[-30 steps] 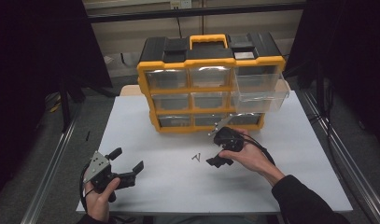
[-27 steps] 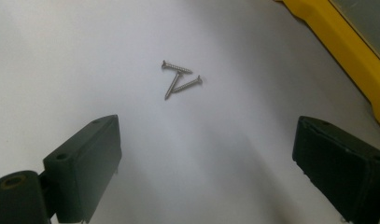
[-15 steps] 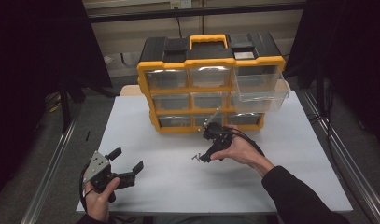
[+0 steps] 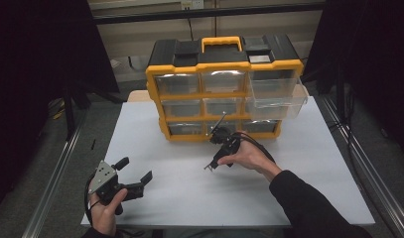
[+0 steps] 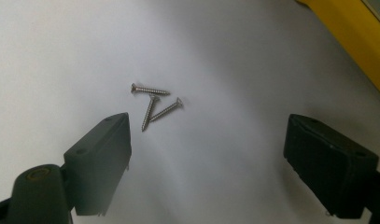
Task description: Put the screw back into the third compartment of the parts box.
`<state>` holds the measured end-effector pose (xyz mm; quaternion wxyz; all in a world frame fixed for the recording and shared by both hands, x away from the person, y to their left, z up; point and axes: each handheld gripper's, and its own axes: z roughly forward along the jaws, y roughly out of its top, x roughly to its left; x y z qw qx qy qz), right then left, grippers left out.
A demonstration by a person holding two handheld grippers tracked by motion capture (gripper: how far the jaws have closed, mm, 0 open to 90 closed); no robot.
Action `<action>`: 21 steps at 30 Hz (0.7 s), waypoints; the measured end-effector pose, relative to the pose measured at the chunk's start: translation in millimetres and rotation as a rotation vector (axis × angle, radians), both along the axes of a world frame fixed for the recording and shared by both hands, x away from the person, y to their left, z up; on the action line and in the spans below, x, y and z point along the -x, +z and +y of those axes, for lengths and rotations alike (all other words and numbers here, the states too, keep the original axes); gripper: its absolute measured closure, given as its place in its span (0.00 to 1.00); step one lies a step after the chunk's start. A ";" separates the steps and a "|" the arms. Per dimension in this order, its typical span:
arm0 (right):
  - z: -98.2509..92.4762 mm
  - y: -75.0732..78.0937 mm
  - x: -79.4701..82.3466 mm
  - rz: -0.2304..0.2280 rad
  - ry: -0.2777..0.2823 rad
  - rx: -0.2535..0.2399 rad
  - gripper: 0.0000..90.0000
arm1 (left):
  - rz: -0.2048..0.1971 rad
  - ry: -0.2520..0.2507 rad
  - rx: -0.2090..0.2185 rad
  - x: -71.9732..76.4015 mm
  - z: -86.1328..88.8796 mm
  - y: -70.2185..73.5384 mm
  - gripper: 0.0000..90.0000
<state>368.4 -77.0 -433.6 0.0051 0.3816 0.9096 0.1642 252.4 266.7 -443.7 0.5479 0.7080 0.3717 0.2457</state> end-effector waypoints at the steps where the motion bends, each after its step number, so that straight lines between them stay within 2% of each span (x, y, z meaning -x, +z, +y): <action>1: 0.9 0.6 -1.0 0.015 -0.007 -0.004 0.16 | 0.000 0.000 0.001 0.1 0.0 0.0 0.04; 3: 2.4 0.8 -3.0 0.023 -0.007 0.003 0.16 | 0.001 0.000 0.001 -0.1 0.1 -0.1 0.04; 4: 2.1 0.1 -4.8 0.007 -0.002 0.026 0.17 | 0.001 0.000 0.001 -0.1 0.1 0.0 0.04; 6: 5.2 0.2 -6.3 0.050 -0.008 0.018 0.20 | 0.002 0.002 0.003 -0.1 0.1 0.1 0.04; 8: 7.2 -0.2 -7.6 0.066 -0.012 0.024 0.21 | 0.003 0.002 0.009 -0.3 0.1 -0.1 0.04; 11: 9.8 -2.3 -10.5 0.066 -0.007 0.050 0.23 | 0.010 0.013 0.003 -0.6 0.4 -0.2 0.04; 12: 12.2 -1.9 -10.7 0.088 -0.016 0.030 0.24 | 0.011 0.011 0.002 -0.7 0.3 -0.2 0.04; 13: 12.6 -2.7 -11.6 0.069 -0.023 0.053 0.26 | 0.011 0.012 0.001 -0.7 0.4 -0.2 0.03; 14: 12.3 -2.7 -13.9 0.076 0.001 0.056 0.29 | 0.011 0.012 0.000 -0.7 0.4 -0.1 0.04; 17: 16.9 -4.7 -15.9 0.084 -0.011 0.051 0.36 | 0.014 0.018 0.002 -0.7 0.4 -0.2 0.03; 18: 17.8 -6.2 -16.1 0.084 -0.031 0.076 0.37 | 0.015 0.019 0.002 -0.6 0.4 -0.1 0.04; 19: 18.0 -7.0 -17.2 0.085 -0.007 0.068 0.41 | 0.015 0.018 0.003 -0.7 0.4 -0.1 0.03; 21: 21.5 -8.6 -15.8 0.113 -0.032 0.061 0.46 | 0.015 0.018 0.003 -0.7 0.5 -0.2 0.04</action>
